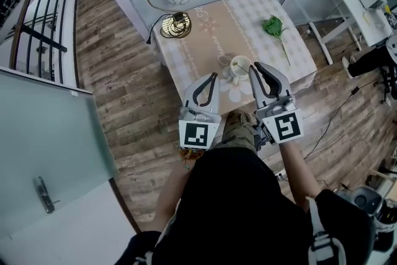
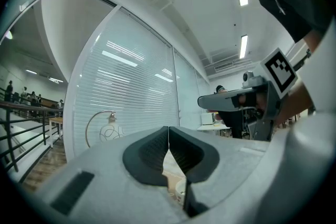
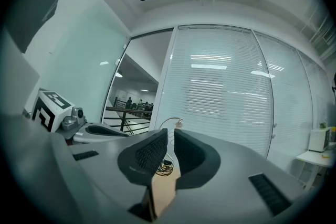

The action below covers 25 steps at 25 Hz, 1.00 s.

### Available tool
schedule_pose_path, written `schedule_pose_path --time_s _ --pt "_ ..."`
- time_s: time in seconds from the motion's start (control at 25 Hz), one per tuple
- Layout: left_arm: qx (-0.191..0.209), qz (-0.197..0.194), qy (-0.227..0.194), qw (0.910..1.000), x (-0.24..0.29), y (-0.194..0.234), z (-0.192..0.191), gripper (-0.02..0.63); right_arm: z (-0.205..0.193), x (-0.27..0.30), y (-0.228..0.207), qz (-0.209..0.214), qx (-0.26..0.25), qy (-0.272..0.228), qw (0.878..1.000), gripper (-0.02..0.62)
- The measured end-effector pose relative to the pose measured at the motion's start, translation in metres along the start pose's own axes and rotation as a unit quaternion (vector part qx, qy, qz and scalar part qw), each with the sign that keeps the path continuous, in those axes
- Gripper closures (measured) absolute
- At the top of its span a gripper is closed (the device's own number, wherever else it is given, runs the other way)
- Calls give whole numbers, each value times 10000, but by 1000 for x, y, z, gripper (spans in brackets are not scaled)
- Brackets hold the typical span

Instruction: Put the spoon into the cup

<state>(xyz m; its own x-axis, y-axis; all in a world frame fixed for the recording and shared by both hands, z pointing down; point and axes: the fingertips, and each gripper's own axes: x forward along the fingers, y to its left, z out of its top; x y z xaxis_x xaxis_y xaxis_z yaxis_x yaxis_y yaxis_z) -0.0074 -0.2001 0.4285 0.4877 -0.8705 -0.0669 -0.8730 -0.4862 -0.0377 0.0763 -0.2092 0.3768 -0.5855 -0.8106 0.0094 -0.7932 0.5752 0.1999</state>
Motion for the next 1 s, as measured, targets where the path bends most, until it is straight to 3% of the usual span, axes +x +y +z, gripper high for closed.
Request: schedule_pose_path --time_s 0.32,0.68,0.84,1.0 --pt "11 55 -19 10000 -1 4 2 589 -14 3 8 162 -24 219 9996 584" --pt "71 76 -102 9999 -3 3 7 589 -24 1 6 160 47 250 9996 584" --pt "67 87 -83 9999 -4 2 7 588 -32 -2 5 85 118 601 9981 584" --pt "95 90 -72 9999 -5 2 6 589 -38 -2 5 93 122 594 9981 584"
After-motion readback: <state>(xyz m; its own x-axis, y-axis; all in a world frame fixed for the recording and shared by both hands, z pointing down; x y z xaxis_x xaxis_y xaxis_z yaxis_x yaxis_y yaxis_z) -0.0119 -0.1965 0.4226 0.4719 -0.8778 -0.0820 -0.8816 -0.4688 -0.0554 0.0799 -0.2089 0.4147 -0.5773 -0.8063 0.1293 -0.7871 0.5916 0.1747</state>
